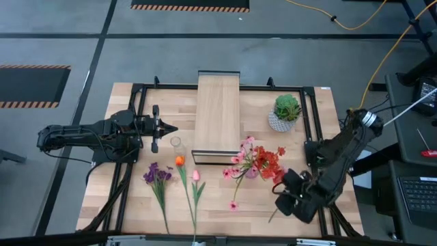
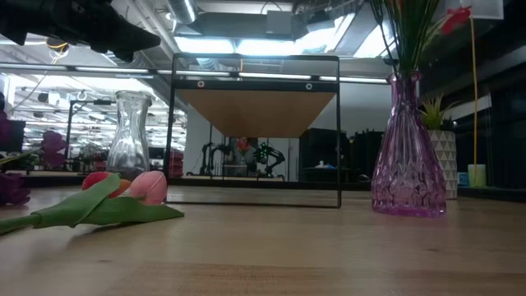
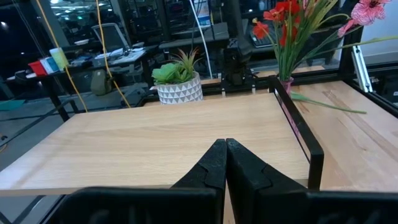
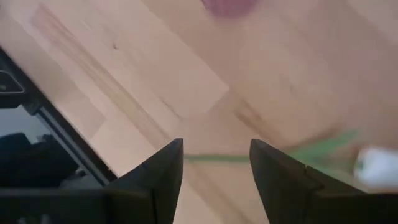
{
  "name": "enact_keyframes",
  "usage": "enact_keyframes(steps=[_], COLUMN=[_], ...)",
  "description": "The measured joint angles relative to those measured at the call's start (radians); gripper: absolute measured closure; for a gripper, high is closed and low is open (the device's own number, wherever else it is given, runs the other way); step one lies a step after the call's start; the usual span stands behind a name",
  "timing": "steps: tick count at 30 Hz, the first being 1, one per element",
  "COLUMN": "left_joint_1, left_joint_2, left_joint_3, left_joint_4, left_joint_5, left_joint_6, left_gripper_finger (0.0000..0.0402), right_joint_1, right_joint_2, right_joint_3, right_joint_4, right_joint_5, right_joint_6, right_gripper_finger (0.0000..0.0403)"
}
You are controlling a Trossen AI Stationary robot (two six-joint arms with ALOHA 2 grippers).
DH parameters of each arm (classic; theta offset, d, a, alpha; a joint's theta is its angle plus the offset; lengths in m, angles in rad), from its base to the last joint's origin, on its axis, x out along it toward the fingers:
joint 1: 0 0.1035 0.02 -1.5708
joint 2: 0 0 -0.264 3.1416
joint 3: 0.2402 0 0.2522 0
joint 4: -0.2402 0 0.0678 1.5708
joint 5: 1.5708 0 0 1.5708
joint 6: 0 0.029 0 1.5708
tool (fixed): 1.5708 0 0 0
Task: Pick and place flowers into a vace then onto a shelf
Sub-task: Put the white tulip into the purple vase
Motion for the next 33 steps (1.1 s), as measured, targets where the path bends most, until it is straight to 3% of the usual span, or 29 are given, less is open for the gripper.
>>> enact_keyframes(steps=[8, 16, 27, 33], left_joint_1=[0.0, 0.0, 0.0, 0.0], left_joint_2=[0.0, 0.0, 0.0, 0.0], left_joint_3=[0.0, 0.0, 0.0, 0.0], left_joint_4=[0.0, 0.0, 0.0, 0.0], left_joint_5=[0.0, 0.0, 0.0, 0.0], left_joint_6=[0.0, 0.0, 0.0, 0.0], left_gripper_finger=[0.0398, 0.0398, 0.0398, 0.0398], right_joint_1=[0.119, 0.169, 0.125, 0.094], right_joint_2=[0.143, 0.265, 0.326, 0.326], right_joint_3=[0.094, 0.12, 0.123, 0.123], right_joint_4=[-0.065, -0.137, -0.117, -0.129], right_joint_5=[0.026, 0.015, -0.015, -0.133], right_joint_6=[0.352, 0.677, 0.696, 0.698], right_gripper_finger=[0.0216, 0.0216, 0.0216, 0.0216])
